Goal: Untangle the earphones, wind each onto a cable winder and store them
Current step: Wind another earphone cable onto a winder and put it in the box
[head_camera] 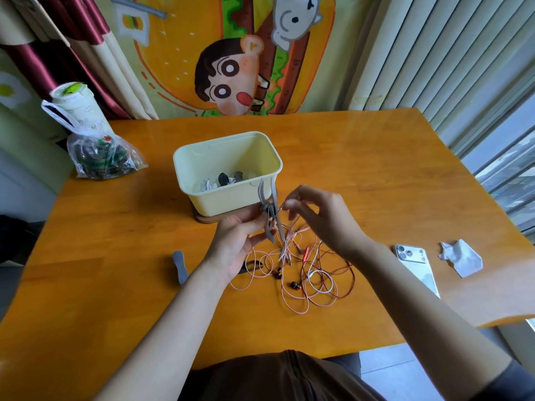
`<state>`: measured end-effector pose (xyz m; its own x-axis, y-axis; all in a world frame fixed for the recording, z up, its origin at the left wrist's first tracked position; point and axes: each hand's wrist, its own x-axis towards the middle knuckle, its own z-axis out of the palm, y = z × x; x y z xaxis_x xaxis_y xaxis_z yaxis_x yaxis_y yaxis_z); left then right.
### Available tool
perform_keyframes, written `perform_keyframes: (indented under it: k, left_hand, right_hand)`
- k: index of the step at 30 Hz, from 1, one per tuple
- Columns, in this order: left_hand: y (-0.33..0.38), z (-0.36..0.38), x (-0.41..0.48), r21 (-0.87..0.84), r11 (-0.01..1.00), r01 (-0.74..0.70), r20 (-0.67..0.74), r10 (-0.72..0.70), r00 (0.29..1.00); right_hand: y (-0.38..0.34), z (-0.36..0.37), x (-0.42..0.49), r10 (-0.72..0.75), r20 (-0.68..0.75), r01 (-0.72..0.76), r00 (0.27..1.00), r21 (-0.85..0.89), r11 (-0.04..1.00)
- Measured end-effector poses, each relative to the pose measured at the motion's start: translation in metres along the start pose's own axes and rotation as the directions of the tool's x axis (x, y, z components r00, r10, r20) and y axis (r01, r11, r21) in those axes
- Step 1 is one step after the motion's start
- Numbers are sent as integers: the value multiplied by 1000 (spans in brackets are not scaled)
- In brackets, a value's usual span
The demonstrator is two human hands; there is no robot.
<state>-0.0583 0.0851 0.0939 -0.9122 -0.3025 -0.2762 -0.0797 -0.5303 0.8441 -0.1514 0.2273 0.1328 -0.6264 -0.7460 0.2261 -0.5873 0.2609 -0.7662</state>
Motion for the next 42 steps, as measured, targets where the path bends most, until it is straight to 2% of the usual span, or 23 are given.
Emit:
perform_keyframes:
  k: [3, 7, 11, 14, 18, 24, 28, 33, 38, 42]
  left_hand:
    - [-1, 0, 0, 151, 988, -21, 10, 20, 1000]
    - [-6, -2, 0, 398, 915, -70, 31, 63, 998]
    - [-9, 0, -4, 412, 909, -58, 91, 22, 996]
    - [-6, 2, -6, 357, 932, -61, 161, 3, 987]
    - [0, 6, -7, 169, 981, -92, 199, 57, 978]
    - [-2, 13, -4, 66, 990, -128, 154, 117, 981]
    - [-2, 15, -3, -61, 992, -108, 78, 113, 991]
    - [1, 17, 0, -120, 989, -83, -18, 82, 996]
    - [0, 17, 3, -171, 983, -68, -62, 59, 996]
    - [4, 14, 7, -257, 965, -57, -85, 37, 996]
  right_hand:
    - [-1, -7, 9, 1, -38, -3, 999, -58, 998]
    - [1, -13, 17, 15, -113, -18, 994, -27, 999]
    - [6, -15, 20, 66, -114, -65, 991, 12, 998]
    - [13, -10, 18, 113, -143, -105, 983, 60, 993]
    - [22, -1, 13, 244, -119, -223, 962, 164, 961]
    - [21, 24, -3, 307, -70, -288, 949, 204, 936]
    - [16, 31, -6, 369, -42, -341, 928, 299, 891]
    - [8, 34, -9, 354, -49, -311, 934, 376, 873]
    - [9, 41, -12, 310, -160, -246, 937, 326, 913]
    - [11, 41, -12, 325, -159, -262, 933, 321, 910]
